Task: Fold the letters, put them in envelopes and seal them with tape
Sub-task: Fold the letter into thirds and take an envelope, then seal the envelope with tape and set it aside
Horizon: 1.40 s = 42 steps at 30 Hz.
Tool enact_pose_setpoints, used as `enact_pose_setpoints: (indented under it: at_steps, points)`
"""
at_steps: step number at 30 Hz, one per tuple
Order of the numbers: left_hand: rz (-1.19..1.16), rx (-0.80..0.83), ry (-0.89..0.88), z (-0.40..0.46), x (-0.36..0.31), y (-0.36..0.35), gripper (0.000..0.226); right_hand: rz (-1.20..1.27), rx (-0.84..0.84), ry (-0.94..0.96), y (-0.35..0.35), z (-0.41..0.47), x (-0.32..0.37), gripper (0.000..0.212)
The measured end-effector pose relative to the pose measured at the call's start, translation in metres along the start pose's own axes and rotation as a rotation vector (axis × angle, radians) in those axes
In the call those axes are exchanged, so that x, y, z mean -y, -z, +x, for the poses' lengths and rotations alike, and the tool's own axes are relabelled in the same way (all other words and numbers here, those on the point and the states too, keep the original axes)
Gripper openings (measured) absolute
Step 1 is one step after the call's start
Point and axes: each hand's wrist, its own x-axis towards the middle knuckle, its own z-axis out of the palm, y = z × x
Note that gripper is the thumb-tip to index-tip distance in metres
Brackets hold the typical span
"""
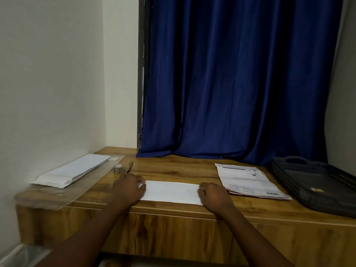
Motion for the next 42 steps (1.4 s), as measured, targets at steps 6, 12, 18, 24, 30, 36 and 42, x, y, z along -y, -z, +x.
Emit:
enact_pose_setpoints:
  at_steps: [6,12,18,24,30,36,42]
  points:
    - [0.027,0.002,-0.012,-0.002,0.0,0.0,0.022,-0.038,0.379,-0.006,-0.003,-0.003,-0.008,0.076]
    - [0.005,0.014,-0.007,-0.003,-0.001,0.001,0.022,-0.016,0.392,-0.011,-0.003,-0.002,-0.01,0.084]
    - [0.004,0.005,-0.016,-0.004,-0.001,0.0,0.023,0.115,0.2,-0.001,0.003,-0.006,0.0,0.085]
    - [-0.081,0.013,0.013,-0.003,0.001,0.003,0.021,0.098,0.142,0.16,-0.006,0.014,0.059,0.071]
    - [-0.303,0.022,0.101,0.011,0.012,0.017,0.015,0.078,0.383,0.184,-0.029,0.03,0.072,0.066]
    - [-0.14,-0.067,0.093,0.057,0.054,0.072,0.05,0.069,0.408,0.193,-0.034,0.033,0.07,0.068]
    - [-0.053,0.198,0.177,0.096,0.073,0.06,0.07,0.103,0.396,0.191,-0.033,0.029,0.069,0.066]
